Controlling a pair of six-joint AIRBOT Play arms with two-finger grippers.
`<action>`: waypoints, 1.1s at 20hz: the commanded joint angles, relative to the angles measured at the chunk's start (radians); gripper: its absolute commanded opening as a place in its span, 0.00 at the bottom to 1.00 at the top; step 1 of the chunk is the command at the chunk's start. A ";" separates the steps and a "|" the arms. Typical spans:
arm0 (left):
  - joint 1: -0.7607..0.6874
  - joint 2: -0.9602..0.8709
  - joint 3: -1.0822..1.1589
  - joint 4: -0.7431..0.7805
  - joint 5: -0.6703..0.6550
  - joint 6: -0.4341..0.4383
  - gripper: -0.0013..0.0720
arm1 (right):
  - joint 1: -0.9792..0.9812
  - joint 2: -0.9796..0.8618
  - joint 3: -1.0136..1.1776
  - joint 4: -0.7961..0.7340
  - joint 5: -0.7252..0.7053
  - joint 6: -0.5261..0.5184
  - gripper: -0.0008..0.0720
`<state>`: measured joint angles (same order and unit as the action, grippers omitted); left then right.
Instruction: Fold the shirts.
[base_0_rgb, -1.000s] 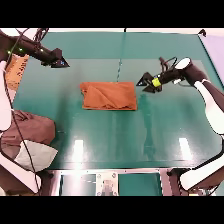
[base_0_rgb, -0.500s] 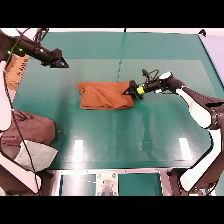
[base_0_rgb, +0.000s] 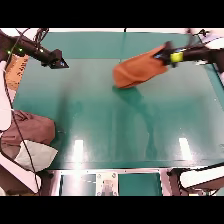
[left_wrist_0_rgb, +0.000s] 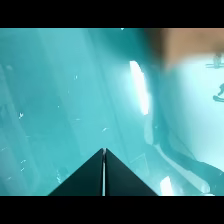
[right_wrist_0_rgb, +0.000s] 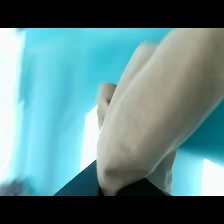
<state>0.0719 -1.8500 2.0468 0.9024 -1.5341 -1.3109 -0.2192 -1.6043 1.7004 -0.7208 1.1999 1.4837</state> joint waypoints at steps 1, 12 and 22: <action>0.000 0.000 0.000 0.000 0.002 0.000 0.05 | -0.234 0.137 0.028 -0.243 0.057 0.116 0.03; 0.000 -0.001 -0.009 -0.002 -0.019 -0.001 0.05 | -0.852 0.335 -0.531 -0.663 0.114 0.343 0.03; 0.000 -0.001 -0.009 -0.005 -0.010 -0.022 0.05 | -1.110 0.400 -0.884 -0.696 -0.074 0.356 0.78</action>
<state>0.0719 -1.8500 2.0380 0.8989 -1.5524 -1.3262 -1.2938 -1.2106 0.8516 -1.4059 1.1522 1.8412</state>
